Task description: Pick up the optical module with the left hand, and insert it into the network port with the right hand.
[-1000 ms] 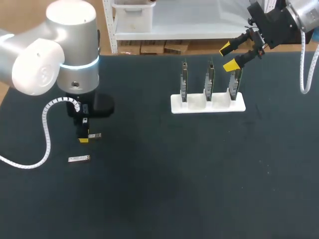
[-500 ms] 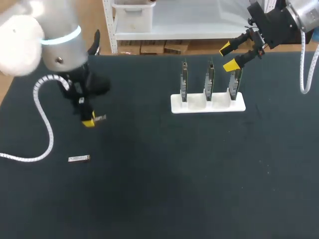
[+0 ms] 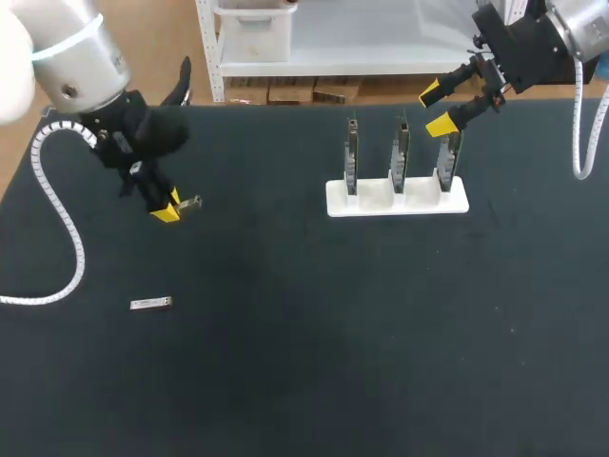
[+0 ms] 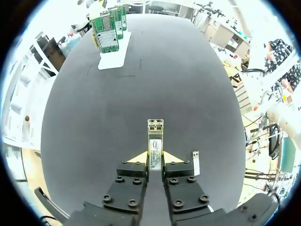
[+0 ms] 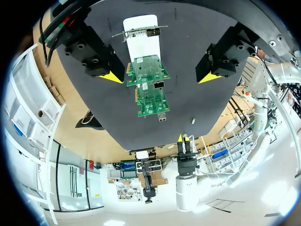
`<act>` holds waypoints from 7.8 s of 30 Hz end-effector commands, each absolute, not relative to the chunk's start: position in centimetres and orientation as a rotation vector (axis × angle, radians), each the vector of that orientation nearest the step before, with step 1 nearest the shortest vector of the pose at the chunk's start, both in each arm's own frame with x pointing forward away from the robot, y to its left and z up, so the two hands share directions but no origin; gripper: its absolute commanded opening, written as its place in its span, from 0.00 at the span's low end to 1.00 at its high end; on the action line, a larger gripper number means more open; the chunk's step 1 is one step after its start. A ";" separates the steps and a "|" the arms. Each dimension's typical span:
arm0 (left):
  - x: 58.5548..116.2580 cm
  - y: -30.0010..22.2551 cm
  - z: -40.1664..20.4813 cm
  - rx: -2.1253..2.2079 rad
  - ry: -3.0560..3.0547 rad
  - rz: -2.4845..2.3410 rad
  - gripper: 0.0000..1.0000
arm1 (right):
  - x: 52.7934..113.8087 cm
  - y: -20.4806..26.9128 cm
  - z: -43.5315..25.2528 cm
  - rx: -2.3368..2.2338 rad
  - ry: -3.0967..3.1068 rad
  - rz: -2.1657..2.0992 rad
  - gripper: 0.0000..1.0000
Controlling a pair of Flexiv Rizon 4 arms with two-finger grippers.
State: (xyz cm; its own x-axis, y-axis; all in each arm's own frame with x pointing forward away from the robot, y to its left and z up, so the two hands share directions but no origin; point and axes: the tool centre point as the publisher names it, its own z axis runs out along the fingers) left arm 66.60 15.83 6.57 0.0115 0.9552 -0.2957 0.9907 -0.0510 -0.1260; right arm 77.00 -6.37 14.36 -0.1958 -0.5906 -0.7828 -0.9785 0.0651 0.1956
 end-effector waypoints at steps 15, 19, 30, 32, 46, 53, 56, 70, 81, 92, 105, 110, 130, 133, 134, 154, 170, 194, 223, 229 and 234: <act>69.9 10.1 11.6 2.057 1.816 -0.442 0.00 | 76.9 -6.4 14.4 -1.556 1.839 0.989 1.00; 72.1 7.5 14.4 2.004 1.688 -0.437 0.00 | 76.9 -6.4 14.4 -1.556 1.839 0.989 1.00; 75.1 0.3 17.1 1.862 1.458 -0.622 0.00 | 76.9 -6.4 14.4 -1.556 1.839 0.989 1.00; 75.1 0.1 17.1 1.856 1.463 -0.634 0.00 | 76.9 -6.4 14.4 -1.556 1.839 0.989 1.00; 75.1 0.1 17.1 1.856 1.463 -0.634 0.00 | 76.9 -6.4 14.4 -1.556 1.839 0.989 1.00; 76.2 -1.8 17.8 1.843 1.385 -0.662 0.00 | 76.9 -6.4 14.4 -1.556 1.839 0.989 1.00; 77.1 -3.4 18.9 1.834 1.313 -0.669 0.00 | 76.9 -6.4 14.4 -1.556 1.839 0.989 1.00; 77.9 -7.7 21.7 1.765 1.161 -0.810 0.00 | 76.9 -6.4 14.4 -1.556 1.839 0.989 1.00; 80.2 -10.3 22.2 1.679 1.257 -0.762 0.00 | 76.9 -6.4 14.4 -1.556 1.839 0.989 1.00; 79.2 -11.9 21.4 1.534 1.316 -0.674 0.00 | 76.9 -6.4 14.4 -1.556 1.839 0.989 1.00; 78.9 -13.5 20.4 1.508 1.280 -0.678 0.00 | 76.9 -6.4 14.4 -1.556 1.839 0.989 1.00; 78.9 -13.5 20.4 1.508 1.280 -0.678 0.00 | 76.9 -6.4 14.4 -1.556 1.839 0.989 1.00; 79.3 -15.8 20.6 1.394 1.235 -0.866 0.00 | 76.9 -6.4 14.4 -1.556 1.839 0.989 1.00; 79.0 -16.3 20.5 1.399 1.211 -0.908 0.00 | 76.9 -6.4 14.4 -1.556 1.839 0.989 1.00; 78.9 -16.6 20.5 1.407 1.203 -0.922 0.00 | 76.9 -6.4 14.4 -1.556 1.839 0.989 1.00; 78.4 -17.5 18.7 1.422 1.250 -1.036 0.00 | 76.9 -6.4 14.4 -1.556 1.839 0.989 1.00; 78.2 -18.3 17.4 1.402 1.319 -1.086 0.00 | 76.9 -6.4 14.4 -1.556 1.839 0.989 1.00; 76.9 -18.3 16.5 1.341 1.372 -1.113 0.00 | 76.9 -6.4 14.4 -1.556 1.839 0.989 1.00; 78.0 -19.3 16.3 1.381 1.343 -1.152 0.00 | 76.9 -6.4 14.4 -1.556 1.839 0.989 1.00; 78.0 -19.3 16.3 1.381 1.343 -1.152 0.00 | 77.0 -6.7 14.4 -1.549 1.844 0.970 1.00; 78.0 -19.3 16.3 1.381 1.343 -1.152 0.00 | 77.8 -8.6 15.1 -1.563 1.850 0.903 1.00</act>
